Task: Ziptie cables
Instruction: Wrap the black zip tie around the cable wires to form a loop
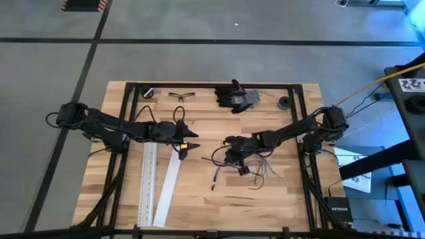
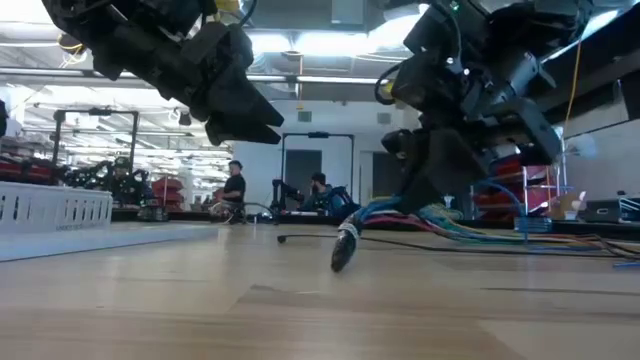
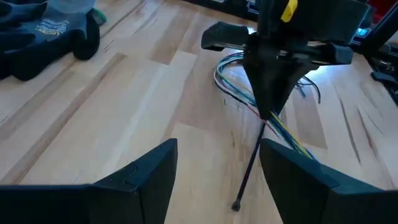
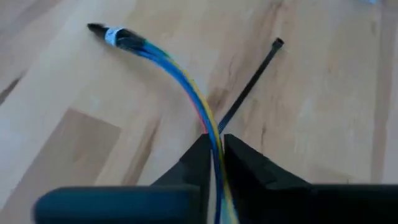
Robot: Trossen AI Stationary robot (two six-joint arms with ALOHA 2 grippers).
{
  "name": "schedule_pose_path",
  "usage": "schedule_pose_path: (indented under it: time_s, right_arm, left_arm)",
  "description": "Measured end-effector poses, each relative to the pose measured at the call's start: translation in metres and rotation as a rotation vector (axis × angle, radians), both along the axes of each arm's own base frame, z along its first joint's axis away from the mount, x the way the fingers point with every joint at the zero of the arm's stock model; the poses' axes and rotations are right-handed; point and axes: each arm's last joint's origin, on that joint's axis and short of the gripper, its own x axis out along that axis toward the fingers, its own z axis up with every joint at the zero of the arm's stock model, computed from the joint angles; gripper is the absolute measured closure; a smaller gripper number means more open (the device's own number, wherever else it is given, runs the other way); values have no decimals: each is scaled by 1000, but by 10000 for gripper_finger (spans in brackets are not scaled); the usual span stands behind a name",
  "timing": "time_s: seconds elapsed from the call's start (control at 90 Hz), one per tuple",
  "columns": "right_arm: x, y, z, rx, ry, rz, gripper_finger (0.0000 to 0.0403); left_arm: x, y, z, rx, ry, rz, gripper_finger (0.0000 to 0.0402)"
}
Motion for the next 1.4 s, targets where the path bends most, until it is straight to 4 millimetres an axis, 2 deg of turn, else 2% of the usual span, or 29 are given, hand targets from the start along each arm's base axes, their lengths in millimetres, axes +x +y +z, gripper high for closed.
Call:
schedule_pose_path:
  time_s: [0.178, 0.289, 0.456, 0.567, 0.722, 0.922, 1.044, 1.144, 1.4]
  right_arm:
    - [-4, -1, 7, -1, 7, -2, 254]
    - [-2, -2, 30, -36, 32, -30, 218]
    - [-8, -5, 73, -77, 175, -135, 198]
    - [-18, -6, 88, -44, 228, -208, 196]
    - [-34, 7, 83, -7, 220, -274, 196]
    - [-35, 24, 62, -72, 77, -308, 196]
    - [-34, 24, 50, -88, -9, -348, 196]
    - [-32, 23, 49, -89, -83, -381, 196]
    - [-32, 23, 47, -82, -76, -376, 196]
  left_arm:
    - [-1, 0, -1, -4, 16, 2, 188]
    - [-1, 0, -2, -29, 18, 15, 188]
    - [-1, -2, -3, -78, 21, 30, 188]
    - [-2, -10, -4, -112, 40, 20, 188]
    - [-5, -31, -6, -197, 60, 2, 188]
    - [-7, -61, -1, -260, 37, 21, 188]
    - [0, -74, 3, -277, 80, 39, 188]
    - [8, -83, 4, -297, 143, 61, 188]
    - [19, -110, -7, -451, 235, 138, 188]
